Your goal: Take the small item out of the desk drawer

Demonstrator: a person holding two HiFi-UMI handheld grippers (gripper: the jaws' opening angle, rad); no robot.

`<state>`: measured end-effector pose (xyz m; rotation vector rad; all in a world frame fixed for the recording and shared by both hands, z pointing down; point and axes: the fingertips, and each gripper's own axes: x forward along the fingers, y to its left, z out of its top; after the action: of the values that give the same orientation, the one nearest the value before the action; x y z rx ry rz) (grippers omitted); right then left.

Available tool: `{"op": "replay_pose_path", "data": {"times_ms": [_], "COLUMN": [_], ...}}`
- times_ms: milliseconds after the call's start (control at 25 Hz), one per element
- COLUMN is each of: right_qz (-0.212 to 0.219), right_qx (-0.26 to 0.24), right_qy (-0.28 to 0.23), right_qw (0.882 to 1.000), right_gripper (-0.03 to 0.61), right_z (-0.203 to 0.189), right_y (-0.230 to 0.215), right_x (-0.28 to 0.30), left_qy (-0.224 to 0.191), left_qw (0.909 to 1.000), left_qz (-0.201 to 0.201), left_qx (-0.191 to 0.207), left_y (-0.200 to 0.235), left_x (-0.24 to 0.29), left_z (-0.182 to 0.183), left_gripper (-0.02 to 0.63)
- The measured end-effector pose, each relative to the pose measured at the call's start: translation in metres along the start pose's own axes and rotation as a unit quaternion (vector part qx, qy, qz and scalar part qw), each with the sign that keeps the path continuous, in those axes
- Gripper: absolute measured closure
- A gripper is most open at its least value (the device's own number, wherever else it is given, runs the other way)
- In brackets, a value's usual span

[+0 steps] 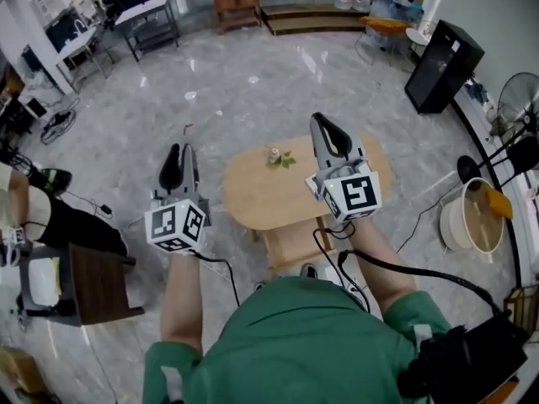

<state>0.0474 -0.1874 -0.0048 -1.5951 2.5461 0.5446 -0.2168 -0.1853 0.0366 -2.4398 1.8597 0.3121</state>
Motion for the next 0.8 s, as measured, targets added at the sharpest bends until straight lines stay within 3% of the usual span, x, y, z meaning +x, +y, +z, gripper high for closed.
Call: {"op": "replay_pose_path", "data": {"times_ms": [240, 800], "right_qz": [-0.016, -0.032], "right_qx": [-0.031, -0.013], "right_qy": [-0.002, 0.02], "right_qw": [0.999, 0.999], "right_gripper": [0.551, 0.551], "right_z": [0.006, -0.014], "right_y": [-0.001, -0.007], "right_x": [-0.004, -0.002], "left_qy": [0.005, 0.027], "left_qw": [0.9998, 0.9991], "left_qz": [-0.018, -0.027], "left_qx": [-0.008, -0.018], "left_y": [-0.006, -0.001], "left_x": [0.013, 0.025], "left_z": [-0.008, -0.031], "left_gripper": [0.506, 0.506]}}
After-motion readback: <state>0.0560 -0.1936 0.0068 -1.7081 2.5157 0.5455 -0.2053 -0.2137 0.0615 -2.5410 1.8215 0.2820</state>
